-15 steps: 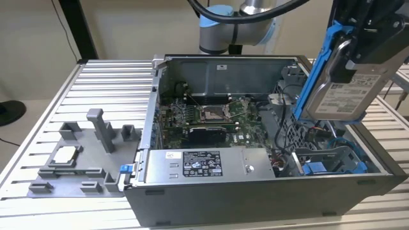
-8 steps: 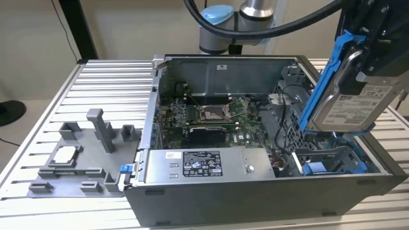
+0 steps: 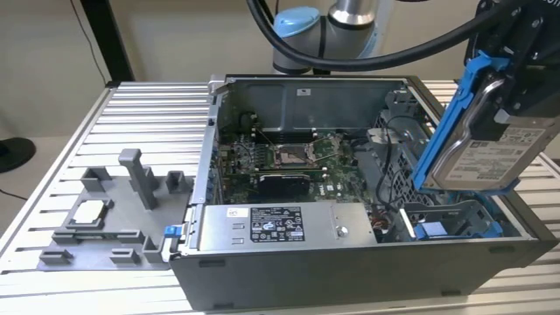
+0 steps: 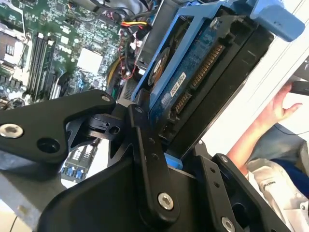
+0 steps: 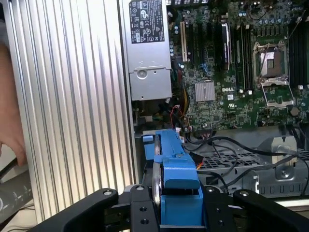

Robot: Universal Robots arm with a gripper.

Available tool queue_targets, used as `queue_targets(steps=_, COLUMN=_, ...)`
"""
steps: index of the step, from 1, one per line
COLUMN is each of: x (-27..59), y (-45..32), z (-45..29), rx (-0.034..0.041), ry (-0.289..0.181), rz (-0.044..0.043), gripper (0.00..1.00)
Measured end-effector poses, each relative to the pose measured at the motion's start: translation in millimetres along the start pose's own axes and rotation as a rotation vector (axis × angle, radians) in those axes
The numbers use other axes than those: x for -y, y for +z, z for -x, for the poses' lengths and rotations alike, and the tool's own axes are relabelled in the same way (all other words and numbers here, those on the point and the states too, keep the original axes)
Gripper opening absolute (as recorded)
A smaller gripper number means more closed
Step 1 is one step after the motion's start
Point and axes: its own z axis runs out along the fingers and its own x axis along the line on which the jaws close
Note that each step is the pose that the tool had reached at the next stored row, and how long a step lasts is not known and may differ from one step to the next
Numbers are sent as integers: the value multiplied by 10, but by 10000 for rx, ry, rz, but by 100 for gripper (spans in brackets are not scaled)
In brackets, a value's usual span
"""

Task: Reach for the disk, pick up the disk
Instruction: 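Pick up the disk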

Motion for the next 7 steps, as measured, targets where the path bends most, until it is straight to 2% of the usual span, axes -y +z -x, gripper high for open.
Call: queue_targets(steps=7, x=1, y=1, z=-10, rx=-1, ry=0, rz=0, gripper=0)
